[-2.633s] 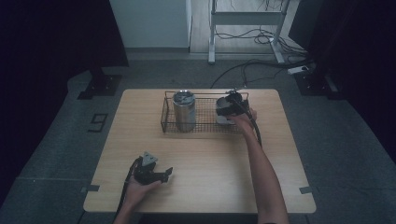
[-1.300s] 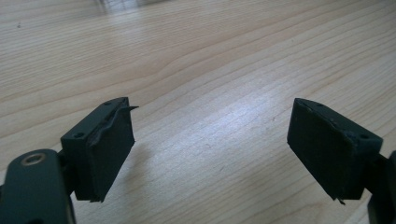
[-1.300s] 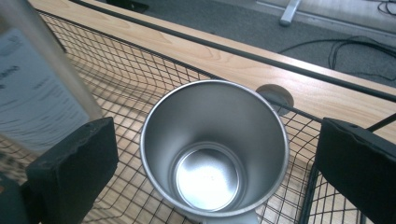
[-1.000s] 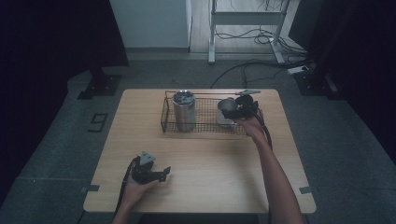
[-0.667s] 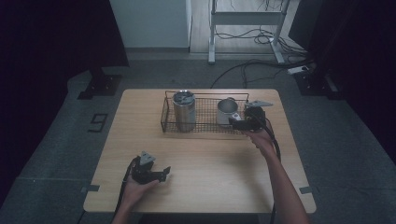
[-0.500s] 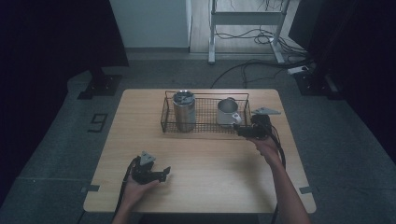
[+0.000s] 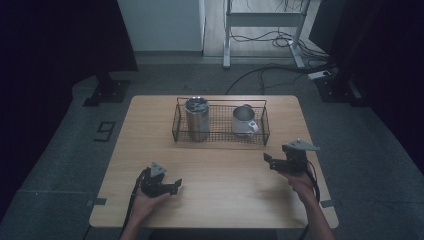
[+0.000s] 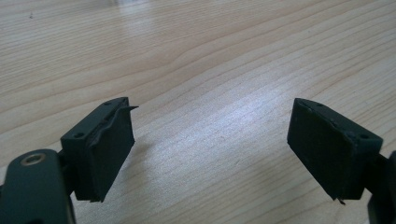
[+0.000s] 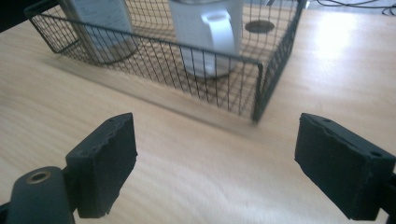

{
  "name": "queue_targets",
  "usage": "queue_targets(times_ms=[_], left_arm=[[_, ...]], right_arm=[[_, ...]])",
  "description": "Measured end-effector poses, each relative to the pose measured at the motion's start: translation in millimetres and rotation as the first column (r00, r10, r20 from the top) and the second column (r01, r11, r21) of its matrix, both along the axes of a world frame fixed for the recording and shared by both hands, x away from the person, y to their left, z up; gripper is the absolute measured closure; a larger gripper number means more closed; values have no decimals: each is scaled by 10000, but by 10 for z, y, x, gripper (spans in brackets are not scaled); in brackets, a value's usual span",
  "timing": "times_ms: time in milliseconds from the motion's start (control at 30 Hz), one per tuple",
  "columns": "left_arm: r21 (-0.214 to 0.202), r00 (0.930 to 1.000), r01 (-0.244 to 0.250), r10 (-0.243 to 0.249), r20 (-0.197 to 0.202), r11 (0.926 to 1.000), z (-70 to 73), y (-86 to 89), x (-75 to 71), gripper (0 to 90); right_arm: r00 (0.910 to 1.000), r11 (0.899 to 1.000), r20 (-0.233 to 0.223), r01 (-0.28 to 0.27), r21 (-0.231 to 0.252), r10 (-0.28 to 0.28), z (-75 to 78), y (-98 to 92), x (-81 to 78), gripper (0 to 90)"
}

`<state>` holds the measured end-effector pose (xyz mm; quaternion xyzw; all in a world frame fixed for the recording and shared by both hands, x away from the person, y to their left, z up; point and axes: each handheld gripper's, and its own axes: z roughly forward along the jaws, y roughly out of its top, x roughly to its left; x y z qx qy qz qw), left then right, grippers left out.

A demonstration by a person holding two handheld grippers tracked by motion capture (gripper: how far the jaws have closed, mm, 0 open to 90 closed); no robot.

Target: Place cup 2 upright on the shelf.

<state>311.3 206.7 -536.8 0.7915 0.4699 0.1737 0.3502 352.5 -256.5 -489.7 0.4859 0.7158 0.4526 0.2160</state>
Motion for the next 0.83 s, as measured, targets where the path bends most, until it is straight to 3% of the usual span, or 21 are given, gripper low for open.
queue_targets(times_ms=[367,567,833], left_arm=[[59,10000,10,-10,-5,10000,-9,-3,-1,148],[62,10000,40,-39,-33,10000,-18,-6,3,148],[52,10000,29,-29,3,10000,-10,-1,1,147]], right_arm=[[9993,10000,-355,95,7,-94,-255,-149,-367,134],[9972,9998,-728,175,-109,-183,-406,-197,-404,135],[9968,9991,-750,247,-335,-272,-426,-180,-398,135]])
